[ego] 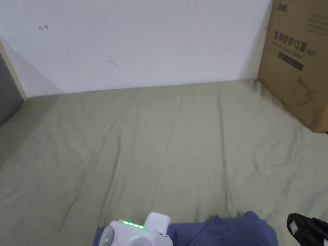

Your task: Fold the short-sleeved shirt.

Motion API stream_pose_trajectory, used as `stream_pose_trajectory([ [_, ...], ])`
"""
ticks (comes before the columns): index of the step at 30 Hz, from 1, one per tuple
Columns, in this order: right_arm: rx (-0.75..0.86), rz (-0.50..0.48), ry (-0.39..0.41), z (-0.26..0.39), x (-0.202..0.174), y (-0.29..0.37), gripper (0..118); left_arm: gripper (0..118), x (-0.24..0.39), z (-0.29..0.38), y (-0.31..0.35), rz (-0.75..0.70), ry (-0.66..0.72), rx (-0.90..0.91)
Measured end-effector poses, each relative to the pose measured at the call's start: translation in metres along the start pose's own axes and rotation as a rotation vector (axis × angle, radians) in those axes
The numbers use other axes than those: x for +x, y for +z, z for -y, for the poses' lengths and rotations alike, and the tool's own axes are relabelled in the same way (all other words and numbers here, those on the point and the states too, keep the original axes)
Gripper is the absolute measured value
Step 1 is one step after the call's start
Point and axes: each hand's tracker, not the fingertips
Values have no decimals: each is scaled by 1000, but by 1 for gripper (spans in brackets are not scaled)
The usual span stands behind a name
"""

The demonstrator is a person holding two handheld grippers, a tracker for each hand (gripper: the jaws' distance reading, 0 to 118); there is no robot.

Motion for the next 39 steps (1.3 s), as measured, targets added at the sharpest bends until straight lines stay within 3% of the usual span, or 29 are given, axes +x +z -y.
stream_pose_trajectory([
  [2, -7, 7, -2, 1, 2, -1, 0, 0, 5, -4, 8, 121, -2, 29],
  [5, -13, 4, -13, 3, 3, -3, 0, 0, 5, -5, 19, 593, 102, -36],
  [6, -15, 1, -15, 4, 3, -4, 0, 0, 7, -3, 24, 650, 102, -15],
  [9, -21, -4, -9, 4, 1, -6, 0, 0, 20, 0, 68, 600, 60, 133],
  [14, -20, -15, 9, 2, -5, -3, 0, 1, -87, 8, 108, 769, 337, 211],
  [15, -23, -16, 15, 1, -7, -3, 0, 7, -110, 15, 114, 797, 382, 204],
  [16, -26, -18, 19, 1, -8, -4, 0, 17, -133, 25, 121, 795, 424, 210],
  [17, -30, -20, 22, 1, -11, -5, 0, 38, -157, 35, 125, 786, 454, 216],
  [18, -34, -23, 24, 1, -13, -6, 0, 81, -174, 45, 129, 771, 481, 223],
  [19, -38, -26, 25, 1, -15, -7, 0, 109, -192, 55, 132, 738, 505, 221],
  [20, -42, -28, 26, 1, -18, -9, 0, 118, -205, 65, 132, 705, 516, 205],
  [24, -59, -35, 46, 0, -31, -15, 0, 118, -253, 95, 129, 646, 589, 182],
  [26, -71, -43, 59, 0, -37, -18, 0, 118, -272, 103, 93, 641, 638, 151],
  [30, -98, -50, 82, -1, -47, -24, 0, 118, -260, 109, 58, 849, 724, 69],
  [33, -116, -45, 104, 0, -54, -29, 0, 118, -243, 92, 36, 1035, 675, 141],
  [36, -138, -47, 121, 1, -60, -33, 0, 117, -224, 71, 11, 1051, 677, 143],
  [37, -143, -48, 127, 2, -62, -35, 0, 111, -229, 76, 18, 1029, 666, 146],
  [38, -148, -50, 133, 2, -64, -36, 0, 89, -232, 78, 16, 945, 634, 153],
  [39, -150, -51, 137, 3, -65, -36, 0, 19, -237, 81, 13, 811, 606, 122],
])
